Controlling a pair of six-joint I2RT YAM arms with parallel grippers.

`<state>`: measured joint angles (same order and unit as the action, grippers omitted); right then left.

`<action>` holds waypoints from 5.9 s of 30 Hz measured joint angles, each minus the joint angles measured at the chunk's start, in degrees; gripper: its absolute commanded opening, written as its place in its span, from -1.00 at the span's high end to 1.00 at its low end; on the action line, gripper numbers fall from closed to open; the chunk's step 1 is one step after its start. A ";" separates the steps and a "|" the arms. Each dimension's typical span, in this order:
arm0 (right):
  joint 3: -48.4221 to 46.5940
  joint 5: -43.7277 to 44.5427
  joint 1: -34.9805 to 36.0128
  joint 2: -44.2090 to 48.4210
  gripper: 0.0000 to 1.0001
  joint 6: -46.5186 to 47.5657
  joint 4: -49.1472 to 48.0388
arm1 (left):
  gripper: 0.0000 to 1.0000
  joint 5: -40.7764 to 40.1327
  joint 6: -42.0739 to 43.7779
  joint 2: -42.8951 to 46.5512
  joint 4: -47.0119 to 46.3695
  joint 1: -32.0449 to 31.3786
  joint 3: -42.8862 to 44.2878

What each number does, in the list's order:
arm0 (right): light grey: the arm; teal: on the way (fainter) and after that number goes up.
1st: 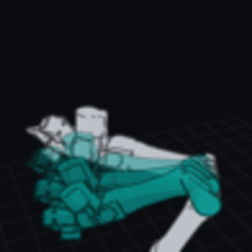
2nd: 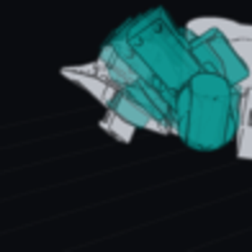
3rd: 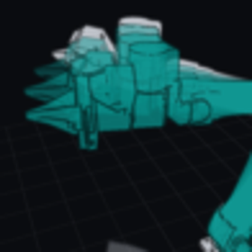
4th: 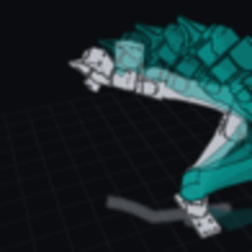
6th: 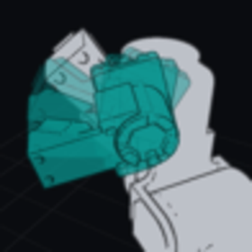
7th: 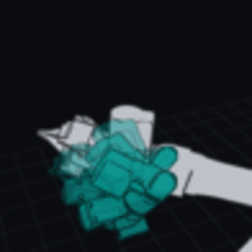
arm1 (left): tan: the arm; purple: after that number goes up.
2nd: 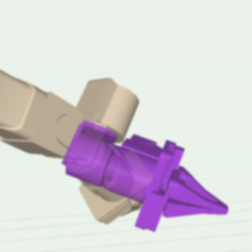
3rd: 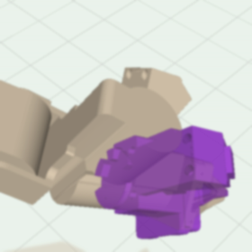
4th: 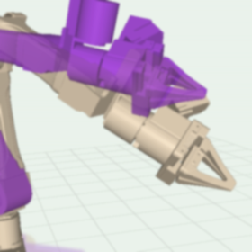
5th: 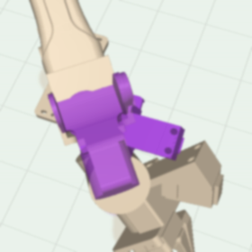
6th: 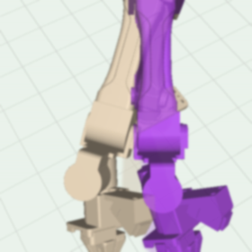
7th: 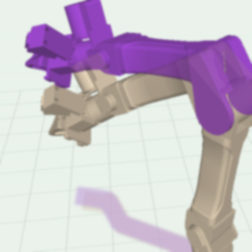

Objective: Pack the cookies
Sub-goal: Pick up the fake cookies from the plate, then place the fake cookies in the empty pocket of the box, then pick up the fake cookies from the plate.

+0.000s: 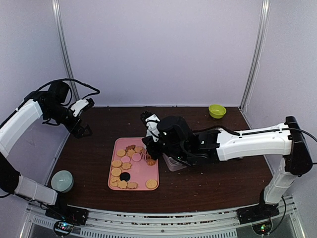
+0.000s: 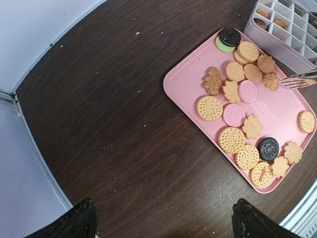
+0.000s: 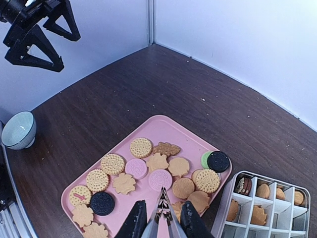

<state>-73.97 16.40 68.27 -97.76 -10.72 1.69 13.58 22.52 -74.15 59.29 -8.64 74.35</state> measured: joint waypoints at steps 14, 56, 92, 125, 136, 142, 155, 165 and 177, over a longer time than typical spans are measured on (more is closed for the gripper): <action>0.17 7.45 0.00 -2.14 0.63 -0.04 -3.98 | -0.96 -1.33 -3.41 2.14 -4.94 5.62 -3.37; -4.20 4.76 -3.30 -11.56 0.23 0.37 -7.52 | -0.96 10.88 -2.49 2.49 -5.29 5.62 -7.61; -4.68 4.00 -3.52 -10.21 1.00 0.11 -5.79 | -0.96 14.95 -1.84 2.47 -4.52 5.62 -7.56; 13.07 3.76 -19.17 10.08 0.68 2.60 -3.06 | -0.96 18.18 0.15 1.81 -2.14 5.62 -6.47; 13.07 3.54 -19.45 8.79 0.48 2.62 -3.67 | -0.96 18.47 0.83 1.81 -1.55 5.62 -6.40; 13.07 3.52 -19.45 8.81 0.43 2.73 -3.67 | -0.96 18.82 1.05 1.81 -1.29 5.62 -6.40; 13.07 3.45 -19.41 12.26 0.54 2.95 -3.63 | -0.96 19.39 1.22 1.81 -1.18 5.62 -6.40; 10.58 4.37 -12.59 17.31 0.53 3.78 -3.67 | -0.96 19.65 1.42 1.81 -1.14 5.62 -6.29; 2.58 3.93 -2.36 3.23 0.45 2.32 -4.26 | -0.96 19.65 1.66 1.84 -0.72 5.62 -6.19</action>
<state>-71.40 20.34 65.91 -94.52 -8.40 -2.57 33.23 24.18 -72.31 58.57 -3.03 68.16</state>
